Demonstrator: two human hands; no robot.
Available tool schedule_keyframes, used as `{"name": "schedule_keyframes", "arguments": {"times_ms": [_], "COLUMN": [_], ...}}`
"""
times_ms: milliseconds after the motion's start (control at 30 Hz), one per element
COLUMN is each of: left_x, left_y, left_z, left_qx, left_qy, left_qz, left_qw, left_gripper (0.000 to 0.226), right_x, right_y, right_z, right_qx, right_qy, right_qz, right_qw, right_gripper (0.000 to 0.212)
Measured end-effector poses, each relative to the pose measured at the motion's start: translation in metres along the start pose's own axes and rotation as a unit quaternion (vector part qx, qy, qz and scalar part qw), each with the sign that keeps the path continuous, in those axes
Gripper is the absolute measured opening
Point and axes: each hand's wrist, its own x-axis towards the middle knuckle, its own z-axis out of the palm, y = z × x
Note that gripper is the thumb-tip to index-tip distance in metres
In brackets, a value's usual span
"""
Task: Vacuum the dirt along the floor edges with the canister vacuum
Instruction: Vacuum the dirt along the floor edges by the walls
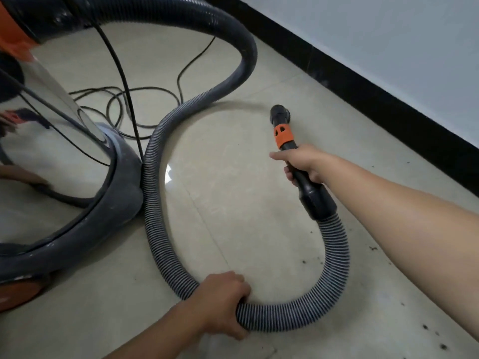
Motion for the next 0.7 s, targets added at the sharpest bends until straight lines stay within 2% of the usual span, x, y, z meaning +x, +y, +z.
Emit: {"name": "schedule_keyframes", "arguments": {"times_ms": [100, 167, 233, 300, 433, 567, 700], "left_x": [-0.009, -0.013, -0.017, -0.021, -0.024, -0.040, -0.082], "left_y": [0.006, 0.015, 0.028, 0.044, 0.077, 0.076, 0.052], "left_z": [-0.003, -0.010, -0.020, -0.031, -0.049, -0.034, 0.004], "left_qx": [0.010, -0.026, -0.147, -0.291, -0.482, -0.523, -0.547], "left_qy": [-0.043, -0.066, -0.061, -0.030, 0.046, 0.133, 0.162], "left_qz": [-0.014, -0.031, -0.056, -0.063, -0.061, -0.146, -0.210], "left_qw": [0.999, 0.997, 0.986, 0.954, 0.873, 0.829, 0.794], "left_gripper": [0.045, 0.048, 0.052, 0.055, 0.049, 0.048, 0.039], "right_x": [-0.015, -0.028, -0.046, -0.069, -0.115, -0.146, -0.167], "right_y": [0.019, 0.025, 0.026, 0.028, 0.042, 0.071, 0.100], "right_z": [-0.039, -0.057, -0.063, -0.056, -0.005, 0.073, 0.139], "right_qx": [0.129, 0.194, 0.232, 0.270, 0.343, 0.402, 0.434], "right_qy": [0.064, 0.116, 0.152, 0.169, 0.150, 0.111, 0.082], "right_qz": [0.018, 0.003, -0.011, -0.020, -0.027, -0.023, 0.004], "right_qw": [0.989, 0.974, 0.961, 0.948, 0.927, 0.909, 0.897], "right_gripper": [0.030, 0.026, 0.025, 0.024, 0.025, 0.023, 0.027]}}
